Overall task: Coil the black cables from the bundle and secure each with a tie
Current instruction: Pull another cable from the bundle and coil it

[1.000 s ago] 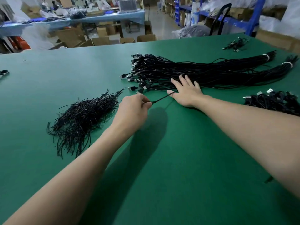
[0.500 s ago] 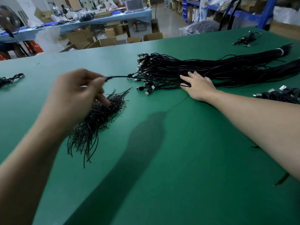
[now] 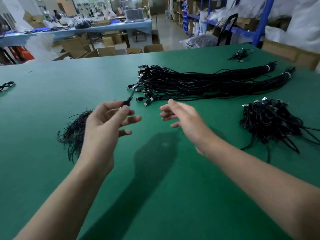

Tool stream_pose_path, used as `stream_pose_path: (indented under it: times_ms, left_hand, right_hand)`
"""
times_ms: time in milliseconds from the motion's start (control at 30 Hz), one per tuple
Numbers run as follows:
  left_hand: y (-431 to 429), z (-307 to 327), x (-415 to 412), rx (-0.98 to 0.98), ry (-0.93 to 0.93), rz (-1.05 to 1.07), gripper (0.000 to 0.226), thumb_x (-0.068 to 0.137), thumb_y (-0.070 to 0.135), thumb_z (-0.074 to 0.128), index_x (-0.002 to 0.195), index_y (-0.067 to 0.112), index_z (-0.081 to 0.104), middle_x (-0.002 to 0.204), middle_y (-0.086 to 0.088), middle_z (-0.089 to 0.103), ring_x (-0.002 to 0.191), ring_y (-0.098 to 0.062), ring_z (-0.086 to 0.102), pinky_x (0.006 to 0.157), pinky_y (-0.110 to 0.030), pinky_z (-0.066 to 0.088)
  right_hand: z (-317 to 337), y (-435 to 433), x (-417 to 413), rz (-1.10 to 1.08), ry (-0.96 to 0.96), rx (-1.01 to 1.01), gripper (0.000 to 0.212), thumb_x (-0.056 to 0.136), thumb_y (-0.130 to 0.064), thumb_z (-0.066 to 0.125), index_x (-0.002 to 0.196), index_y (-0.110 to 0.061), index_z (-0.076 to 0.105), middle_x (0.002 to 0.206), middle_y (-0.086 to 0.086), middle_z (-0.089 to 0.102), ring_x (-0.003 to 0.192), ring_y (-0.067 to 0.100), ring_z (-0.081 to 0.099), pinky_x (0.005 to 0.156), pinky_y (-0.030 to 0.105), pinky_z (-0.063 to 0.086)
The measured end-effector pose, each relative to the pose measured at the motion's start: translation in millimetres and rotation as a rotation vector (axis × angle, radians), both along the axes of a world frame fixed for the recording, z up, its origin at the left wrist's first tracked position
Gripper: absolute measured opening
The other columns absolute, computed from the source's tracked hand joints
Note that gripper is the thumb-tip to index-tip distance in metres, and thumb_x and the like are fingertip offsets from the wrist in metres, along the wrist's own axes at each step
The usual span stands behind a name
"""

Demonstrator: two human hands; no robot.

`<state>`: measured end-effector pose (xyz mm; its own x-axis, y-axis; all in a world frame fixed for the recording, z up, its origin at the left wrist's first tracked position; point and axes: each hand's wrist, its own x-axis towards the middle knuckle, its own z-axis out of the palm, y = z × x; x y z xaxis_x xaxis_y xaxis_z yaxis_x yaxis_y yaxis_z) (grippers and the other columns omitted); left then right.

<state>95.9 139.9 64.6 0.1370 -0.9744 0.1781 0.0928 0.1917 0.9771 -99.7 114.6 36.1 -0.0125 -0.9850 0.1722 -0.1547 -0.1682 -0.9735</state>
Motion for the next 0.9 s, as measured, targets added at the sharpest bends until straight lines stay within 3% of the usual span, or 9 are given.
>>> stream_pose_path:
  times_ms: [33,100,200,333,467,567,667,800,900]
  left_hand:
    - [8.3,-9.6,-11.5,0.024,-0.035,-0.064,0.006,0.098,0.012,0.064,0.101,0.016,0.062,0.085,0.001,0.077,0.083,-0.019,0.077,0.055,-0.019,0.052]
    - [26.4,-28.2,-31.1,0.065,-0.126,-0.187,0.009,0.094,0.011,0.069,0.099,0.015,0.062,0.087,-0.004,0.079,0.082,-0.02,0.077,0.058,-0.02,0.052]
    - [43.3,-47.4,-46.6,0.095,-0.291,-0.341,0.012,0.09,0.015,0.075,0.092,0.014,0.063,0.084,-0.007,0.078,0.081,-0.023,0.074,0.065,-0.026,0.053]
    - [40.2,-43.0,-37.1,0.029,-0.528,-0.568,0.013,0.096,0.025,0.07,0.098,0.012,0.071,0.095,-0.002,0.076,0.083,-0.012,0.066,0.078,-0.033,0.052]
    - [28.6,-23.8,-26.2,-0.09,-0.656,-0.552,0.03,0.105,0.017,0.053,0.135,0.017,0.056,0.131,0.002,0.065,0.12,-0.009,0.062,0.096,-0.041,0.055]
    - [27.5,-14.7,-40.3,-0.308,-0.815,-0.392,0.061,0.098,0.0,0.059,0.152,0.015,0.037,0.153,0.001,0.045,0.131,-0.002,0.051,0.104,-0.027,0.047]
    - [29.9,-14.4,-51.3,-0.32,-0.78,-0.45,0.055,0.094,-0.015,0.056,0.146,-0.004,0.041,0.145,-0.02,0.051,0.107,0.014,0.06,0.092,-0.007,0.044]
    - [17.8,1.0,-67.2,-0.491,-0.619,-0.249,0.019,0.103,-0.009,0.044,0.117,-0.01,0.057,0.13,-0.009,0.065,0.122,-0.017,0.062,0.104,-0.027,0.044]
    - [5.9,19.9,-67.6,-0.561,-0.48,-0.118,0.026,0.108,0.003,0.039,0.096,0.002,0.062,0.118,-0.014,0.071,0.114,-0.025,0.066,0.1,-0.038,0.048]
  right_hand:
    - [7.0,8.4,5.1,0.116,-0.268,0.212,0.046,0.104,-0.047,0.042,0.117,-0.01,0.065,0.111,0.007,0.073,0.101,0.013,0.069,0.088,0.033,0.052]
    - [17.8,21.6,7.6,0.211,-0.597,0.361,0.053,0.107,-0.047,0.034,0.122,-0.004,0.06,0.111,0.012,0.073,0.099,0.02,0.071,0.095,0.038,0.052]
    - [29.2,40.7,7.1,0.16,-0.745,0.322,0.036,0.11,-0.028,0.036,0.112,-0.004,0.062,0.082,0.007,0.071,0.071,0.015,0.07,0.075,0.031,0.059]
    - [33.8,61.8,-3.0,0.084,-0.721,0.333,0.027,0.109,-0.016,0.037,0.105,-0.005,0.062,0.057,-0.005,0.044,0.046,0.008,0.035,0.043,0.019,0.033]
    - [45.2,80.1,-10.4,0.17,-0.647,0.425,0.028,0.109,-0.02,0.037,0.097,-0.009,0.06,0.053,-0.009,0.029,0.045,0.007,0.02,0.04,0.019,0.017]
    - [53.6,94.0,-2.4,0.301,-0.525,0.432,0.035,0.109,-0.027,0.038,0.085,-0.013,0.059,0.052,-0.009,0.022,0.045,0.006,0.016,0.041,0.02,0.013]
    - [62.4,107.8,10.9,0.435,-0.373,0.389,0.042,0.109,-0.032,0.04,0.075,-0.016,0.058,0.053,-0.008,0.016,0.043,0.005,0.015,0.041,0.02,0.01]
    - [73.9,124.3,11.3,0.68,-0.253,0.357,0.036,0.109,-0.029,0.039,0.081,-0.013,0.055,0.052,-0.008,0.018,0.043,0.006,0.016,0.041,0.016,0.014]
    - [78.1,127.6,-8.0,0.722,-0.202,0.341,0.034,0.109,-0.025,0.039,0.082,-0.012,0.055,0.051,-0.006,0.02,0.046,0.008,0.014,0.043,0.021,0.013]
